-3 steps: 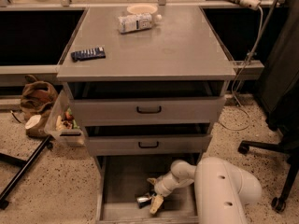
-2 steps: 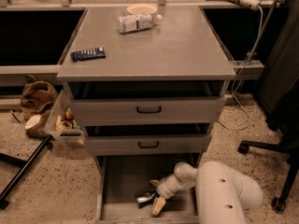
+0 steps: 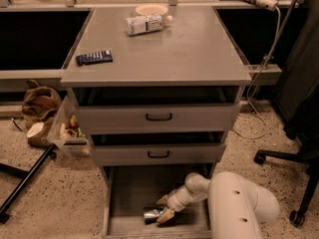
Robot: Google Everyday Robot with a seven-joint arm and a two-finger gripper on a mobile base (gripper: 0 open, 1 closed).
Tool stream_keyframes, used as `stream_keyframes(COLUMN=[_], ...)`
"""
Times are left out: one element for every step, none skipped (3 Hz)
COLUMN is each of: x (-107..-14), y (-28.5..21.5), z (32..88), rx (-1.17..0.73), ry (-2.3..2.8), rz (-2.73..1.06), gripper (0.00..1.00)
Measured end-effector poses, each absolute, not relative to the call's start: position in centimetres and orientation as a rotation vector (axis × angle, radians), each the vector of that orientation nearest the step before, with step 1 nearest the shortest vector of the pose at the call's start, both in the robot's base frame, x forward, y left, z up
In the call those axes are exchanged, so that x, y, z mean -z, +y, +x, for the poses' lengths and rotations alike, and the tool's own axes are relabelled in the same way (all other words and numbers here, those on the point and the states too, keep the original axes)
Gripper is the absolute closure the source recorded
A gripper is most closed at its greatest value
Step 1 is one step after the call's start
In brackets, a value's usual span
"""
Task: Pick redbull can from bottom drawer and place on counter
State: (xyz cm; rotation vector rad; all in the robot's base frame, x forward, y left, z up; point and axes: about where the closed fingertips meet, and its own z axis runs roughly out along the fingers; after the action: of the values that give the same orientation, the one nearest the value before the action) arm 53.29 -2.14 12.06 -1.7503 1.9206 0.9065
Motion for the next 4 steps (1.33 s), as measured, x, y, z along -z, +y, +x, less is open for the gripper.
stream_keyframes(x=[-12.6, -16.1, -22.9, -29.0], y=[-2.3, -3.5, -5.9, -8.5], z=[53.3, 54.8, 57.5, 58.7], rx=[-0.908, -0.819, -0.741, -0.673], ry=[1.932, 1.923, 1.836, 1.765], rz=[-1.733, -1.689, -1.608, -1.588], gripper=[0.65, 0.88, 1.0, 1.0])
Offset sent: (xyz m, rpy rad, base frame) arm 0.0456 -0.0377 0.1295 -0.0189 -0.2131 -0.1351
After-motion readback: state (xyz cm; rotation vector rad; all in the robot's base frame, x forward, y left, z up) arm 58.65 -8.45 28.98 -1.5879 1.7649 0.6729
